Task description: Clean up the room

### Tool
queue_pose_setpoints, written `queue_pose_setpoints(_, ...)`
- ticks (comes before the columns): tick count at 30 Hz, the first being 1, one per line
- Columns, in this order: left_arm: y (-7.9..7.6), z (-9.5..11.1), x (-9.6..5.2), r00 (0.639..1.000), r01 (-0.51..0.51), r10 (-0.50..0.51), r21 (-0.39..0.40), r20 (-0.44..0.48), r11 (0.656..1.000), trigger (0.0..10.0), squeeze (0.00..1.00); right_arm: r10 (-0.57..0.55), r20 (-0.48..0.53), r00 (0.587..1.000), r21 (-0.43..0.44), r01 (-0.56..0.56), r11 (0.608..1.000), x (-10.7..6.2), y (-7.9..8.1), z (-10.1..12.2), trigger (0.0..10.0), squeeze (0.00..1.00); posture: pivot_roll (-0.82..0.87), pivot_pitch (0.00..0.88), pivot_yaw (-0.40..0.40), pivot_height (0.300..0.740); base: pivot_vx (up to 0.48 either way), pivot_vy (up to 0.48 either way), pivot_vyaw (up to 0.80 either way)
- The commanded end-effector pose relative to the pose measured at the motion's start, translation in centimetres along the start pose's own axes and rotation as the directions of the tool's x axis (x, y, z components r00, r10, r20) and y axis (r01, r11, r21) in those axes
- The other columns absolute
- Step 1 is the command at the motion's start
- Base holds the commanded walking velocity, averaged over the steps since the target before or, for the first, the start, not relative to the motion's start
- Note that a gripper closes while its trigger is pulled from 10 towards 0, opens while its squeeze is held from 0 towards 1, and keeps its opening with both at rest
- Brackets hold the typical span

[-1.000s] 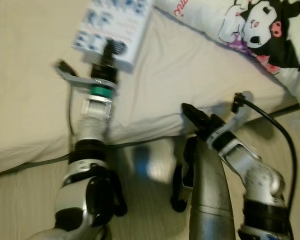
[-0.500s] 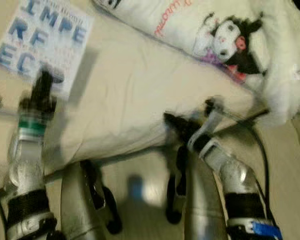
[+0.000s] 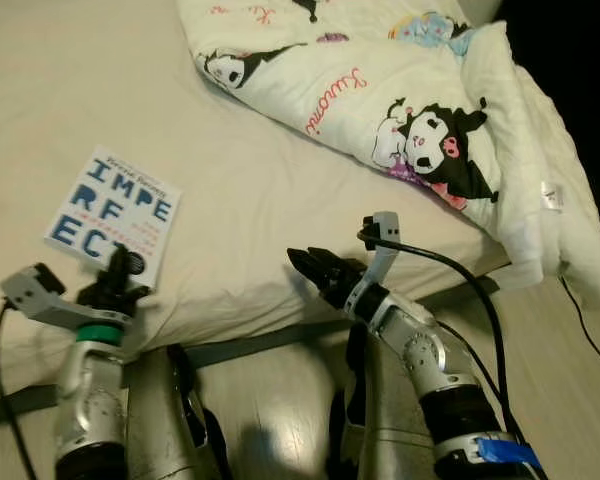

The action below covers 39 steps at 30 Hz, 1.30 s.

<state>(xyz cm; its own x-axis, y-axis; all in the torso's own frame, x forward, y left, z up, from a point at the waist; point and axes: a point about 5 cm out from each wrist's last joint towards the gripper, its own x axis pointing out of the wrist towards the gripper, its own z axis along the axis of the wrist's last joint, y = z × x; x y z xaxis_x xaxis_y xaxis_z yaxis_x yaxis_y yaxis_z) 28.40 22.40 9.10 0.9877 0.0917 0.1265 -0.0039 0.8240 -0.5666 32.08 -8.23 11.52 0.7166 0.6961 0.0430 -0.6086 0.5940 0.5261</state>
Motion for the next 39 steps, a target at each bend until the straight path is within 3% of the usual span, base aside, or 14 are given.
queue_pose_setpoints(1, -1.1, -2.6, -0.1, 0.993, 0.035, -0.035, 0.002, -0.114, 0.999, 10.0, 0.00, 0.043, 0.052, 0.998, -0.022, -0.042, 0.999, 0.3, 0.4, 1.2, 10.0, 0.00, -0.11, 0.057, 0.052, 0.537, 0.000, 0.000, 0.00)
queue_pose_setpoints(4, -1.2, -3.1, 0.6, 0.992, -0.006, 0.011, 0.044, -0.125, 0.999, 10.0, 0.00, 0.019, 0.090, 0.996, -0.081, -0.012, 0.997, 0.5, -0.6, 2.7, 10.0, 0.00, -0.11, 0.039, 0.051, 0.556, 0.000, 0.000, 0.00)
queue_pose_setpoints(9, -0.6, -2.8, 1.1, 0.992, -0.037, 0.045, 0.069, -0.120, 0.997, 10.0, 0.00, -0.013, 0.077, 0.997, -0.095, 0.020, 0.995, 0.4, -1.4, 2.6, 10.0, 0.00, -0.11, 0.013, 0.044, 0.566, 0.000, 0.000, 0.00)
queue_pose_setpoints(10, 0.5, -2.2, 1.5, 0.988, -0.085, 0.098, 0.111, -0.118, 0.990, 10.0, 0.00, -0.066, 0.036, 0.997, -0.118, 0.070, 0.991, 0.0, -2.5, 1.7, 10.0, 0.00, -0.11, 0.000, 0.039, 0.576, 0.000, 0.000, 0.00)
queue_pose_setpoints(14, 1.7, -2.0, 1.5, 0.980, -0.128, 0.149, 0.155, -0.132, 0.980, 10.0, 0.00, -0.124, -0.017, 0.992, -0.123, 0.121, 0.985, -0.7, -3.6, 0.2, 10.0, 0.00, -0.11, 0.000, 0.038, 0.586, 0.000, 0.000, 0.00)
queue_pose_setpoints(16, 2.5, -2.5, 1.3, 0.962, -0.153, 0.187, 0.174, -0.198, 0.973, 10.0, 0.00, -0.149, -0.054, 0.987, -0.125, 0.142, 0.982, -1.2, -4.2, -0.8, 10.0, 0.00, -0.10, 0.000, 0.033, 0.596, 0.000, 0.000, 0.00)
queue_pose_setpoints(25, 3.3, -3.1, 0.7, 0.967, -0.170, 0.190, 0.123, -0.168, 0.978, 10.0, 0.00, -0.170, -0.090, 0.981, -0.130, 0.158, 0.979, -1.7, -4.9, -2.0, 10.0, 0.00, -0.10, 0.000, 0.030, 0.626, -0.107, 0.000, 0.00)
queue_pose_setpoints(28, 5.1, -5.1, -1.3, 0.928, -0.261, 0.288, 0.138, -0.235, 0.955, 10.0, 0.00, -0.224, -0.139, 0.965, -0.119, 0.208, 0.971, -2.6, -5.8, -3.6, 10.0, 0.00, -0.10, 0.000, 0.028, 0.641, 0.000, 0.000, 0.00)
queue_pose_setpoints(34, 6.5, -6.1, -2.9, 0.891, -0.313, 0.346, 0.153, -0.293, 0.937, 10.0, 0.00, -0.275, -0.205, 0.939, -0.125, 0.254, 0.959, -4.0, -6.6, -5.5, 10.0, 0.00, -0.10, 0.000, 0.025, 0.665, 0.000, 0.000, 0.00)
queue_pose_setpoints(39, 6.7, -6.8, -3.4, 0.876, -0.318, 0.352, 0.155, -0.330, 0.935, 10.0, 0.00, -0.295, -0.233, 0.927, -0.128, 0.271, 0.954, -4.6, -6.9, -6.3, 10.0, 0.00, -0.09, 0.000, 0.023, 0.680, -0.333, 0.000, 0.00)
